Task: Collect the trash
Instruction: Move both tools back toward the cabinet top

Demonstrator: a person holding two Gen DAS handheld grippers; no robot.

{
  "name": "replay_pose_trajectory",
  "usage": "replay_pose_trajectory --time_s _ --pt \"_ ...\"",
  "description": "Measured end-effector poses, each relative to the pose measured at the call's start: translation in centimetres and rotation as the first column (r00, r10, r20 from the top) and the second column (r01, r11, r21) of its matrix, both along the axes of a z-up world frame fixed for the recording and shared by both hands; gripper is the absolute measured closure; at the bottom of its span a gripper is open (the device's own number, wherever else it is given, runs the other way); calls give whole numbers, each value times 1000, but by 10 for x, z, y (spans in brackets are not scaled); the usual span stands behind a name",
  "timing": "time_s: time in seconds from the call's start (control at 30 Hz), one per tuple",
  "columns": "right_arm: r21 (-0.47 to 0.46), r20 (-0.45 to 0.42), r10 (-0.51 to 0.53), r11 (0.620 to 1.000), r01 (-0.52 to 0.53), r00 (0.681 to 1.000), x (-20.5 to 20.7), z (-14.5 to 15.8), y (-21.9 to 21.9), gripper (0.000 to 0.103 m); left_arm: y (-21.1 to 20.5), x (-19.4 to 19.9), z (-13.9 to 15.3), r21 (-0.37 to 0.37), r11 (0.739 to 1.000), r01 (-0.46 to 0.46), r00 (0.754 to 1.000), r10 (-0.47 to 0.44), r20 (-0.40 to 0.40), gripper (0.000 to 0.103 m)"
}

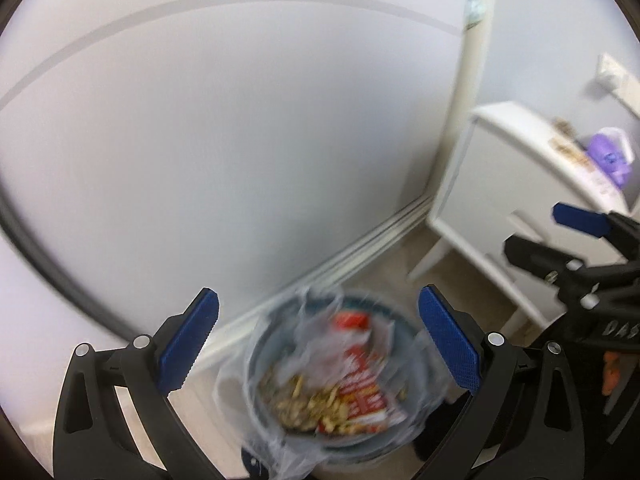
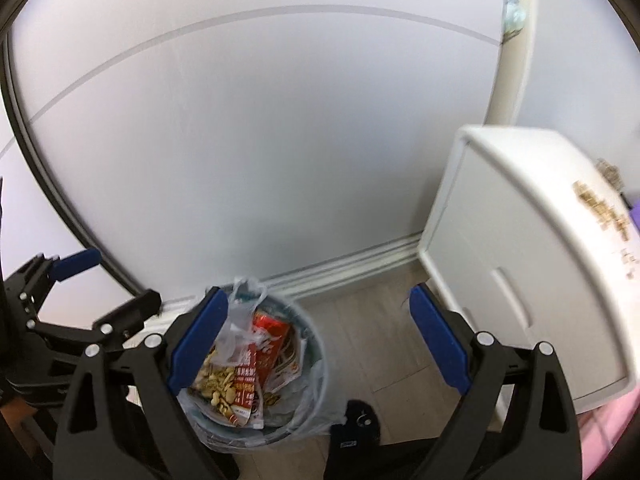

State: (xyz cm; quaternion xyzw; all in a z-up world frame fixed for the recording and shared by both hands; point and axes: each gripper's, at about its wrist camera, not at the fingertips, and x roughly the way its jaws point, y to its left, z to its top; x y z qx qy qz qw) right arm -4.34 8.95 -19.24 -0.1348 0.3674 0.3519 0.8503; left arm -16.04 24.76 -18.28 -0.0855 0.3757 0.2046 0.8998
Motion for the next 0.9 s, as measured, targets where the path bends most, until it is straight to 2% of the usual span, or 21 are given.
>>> replay_pose_trajectory --time_s 0.07,0.23,0.37,0.63,0.9 --pt "30 5 -29 999 29 1000 4 14 -11 14 -12 11 22 48 998 47 998 -49 27 6" --pt "92 40 -84 993 80 996 18 56 -44 14 -46 37 65 110 982 155 982 -165 91 6" --pt "101 85 -128 988 120 988 26 81 -66 14 -71 56 88 98 968 231 964 -242 111 6" --pt "123 56 -307 946 298 950 55 99 -132 14 -108 92 103 34 950 311 939 -312 144 6" --pt "175 112 -358 925 337 927 68 111 -199 14 -138 123 107 4 919 394 908 -390 155 6"
